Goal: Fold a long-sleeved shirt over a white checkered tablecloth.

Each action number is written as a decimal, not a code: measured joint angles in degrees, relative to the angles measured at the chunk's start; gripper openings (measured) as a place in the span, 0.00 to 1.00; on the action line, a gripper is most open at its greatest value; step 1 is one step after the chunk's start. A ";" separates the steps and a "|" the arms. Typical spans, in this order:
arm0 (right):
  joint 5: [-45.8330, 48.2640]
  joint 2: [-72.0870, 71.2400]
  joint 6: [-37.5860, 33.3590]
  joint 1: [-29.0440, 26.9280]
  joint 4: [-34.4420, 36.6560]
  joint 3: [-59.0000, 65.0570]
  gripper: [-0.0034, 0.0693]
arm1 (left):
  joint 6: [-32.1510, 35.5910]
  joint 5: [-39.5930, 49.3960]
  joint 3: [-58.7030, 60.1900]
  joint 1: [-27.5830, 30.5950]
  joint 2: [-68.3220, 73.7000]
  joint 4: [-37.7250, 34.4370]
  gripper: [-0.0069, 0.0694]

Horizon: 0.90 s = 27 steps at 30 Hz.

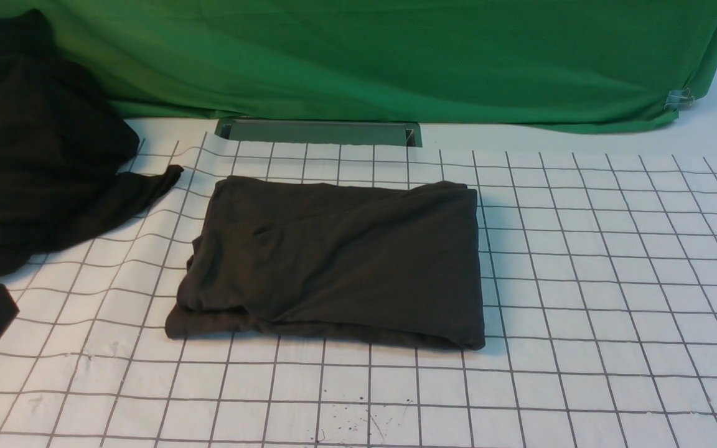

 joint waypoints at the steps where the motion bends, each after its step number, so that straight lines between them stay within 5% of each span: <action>1: 0.00 0.00 0.00 0.00 0.00 0.00 0.29 | 0.00 -0.30 0.33 0.00 -0.08 0.99 0.09; 5: 0.00 0.00 0.00 0.00 0.00 0.00 0.31 | 1.34 -1.75 2.66 1.47 -1.84 2.82 0.09; 14: -0.18 0.00 0.00 0.00 0.00 0.00 0.35 | 2.72 -5.53 19.42 15.67 -12.50 4.13 0.09; 27: -0.35 0.00 0.00 0.00 0.00 0.00 0.38 | 2.99 -0.61 20.98 16.34 -12.70 4.70 0.09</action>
